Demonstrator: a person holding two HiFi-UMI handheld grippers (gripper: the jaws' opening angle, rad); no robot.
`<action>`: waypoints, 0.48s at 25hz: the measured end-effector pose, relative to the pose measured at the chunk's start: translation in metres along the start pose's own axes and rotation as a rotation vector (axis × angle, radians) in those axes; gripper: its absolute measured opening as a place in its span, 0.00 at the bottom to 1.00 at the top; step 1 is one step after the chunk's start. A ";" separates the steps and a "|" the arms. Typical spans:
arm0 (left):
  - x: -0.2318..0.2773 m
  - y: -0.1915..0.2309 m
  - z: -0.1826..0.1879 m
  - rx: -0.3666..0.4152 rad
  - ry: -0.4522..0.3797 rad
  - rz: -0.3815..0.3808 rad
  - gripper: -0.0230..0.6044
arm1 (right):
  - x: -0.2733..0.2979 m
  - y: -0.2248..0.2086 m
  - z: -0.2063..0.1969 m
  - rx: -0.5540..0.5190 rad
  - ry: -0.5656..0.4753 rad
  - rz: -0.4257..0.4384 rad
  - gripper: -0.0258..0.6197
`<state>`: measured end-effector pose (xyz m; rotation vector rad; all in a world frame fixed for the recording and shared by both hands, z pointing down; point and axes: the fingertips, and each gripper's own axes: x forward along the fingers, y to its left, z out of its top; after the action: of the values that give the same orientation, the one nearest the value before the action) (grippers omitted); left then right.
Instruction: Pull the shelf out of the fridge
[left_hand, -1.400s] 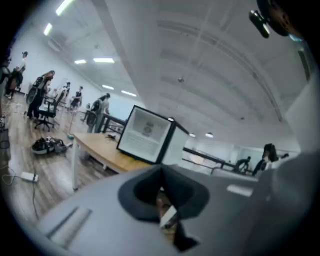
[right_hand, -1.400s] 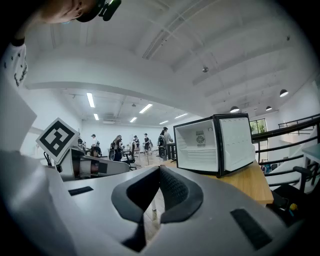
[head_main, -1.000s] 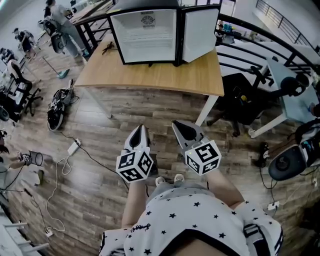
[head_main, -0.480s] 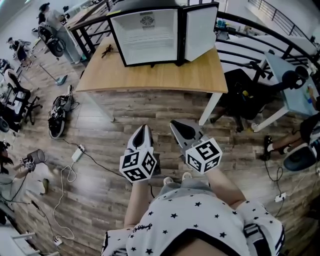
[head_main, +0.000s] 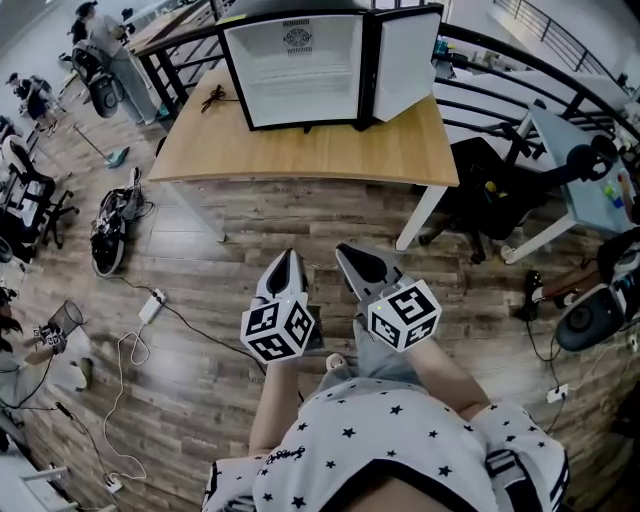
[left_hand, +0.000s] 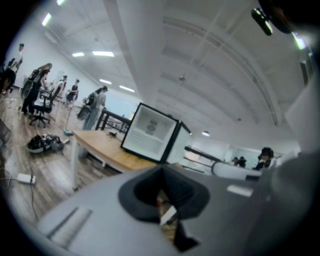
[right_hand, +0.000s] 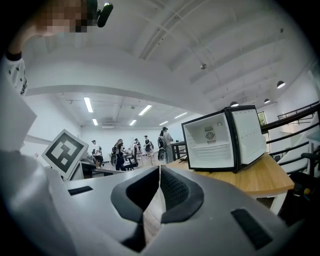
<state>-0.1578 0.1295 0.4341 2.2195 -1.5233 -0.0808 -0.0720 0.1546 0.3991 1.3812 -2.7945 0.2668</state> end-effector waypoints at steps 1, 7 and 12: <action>0.003 0.002 -0.001 -0.003 0.004 0.000 0.05 | 0.004 0.000 0.001 -0.003 -0.003 0.005 0.08; 0.031 0.012 0.006 0.007 0.011 0.013 0.05 | 0.031 -0.016 0.004 0.001 -0.007 0.035 0.08; 0.074 0.025 0.022 0.016 -0.006 0.032 0.05 | 0.066 -0.048 0.014 0.001 -0.022 0.052 0.08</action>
<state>-0.1574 0.0488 0.4386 2.2083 -1.5675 -0.0652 -0.0740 0.0719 0.3981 1.3211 -2.8523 0.2558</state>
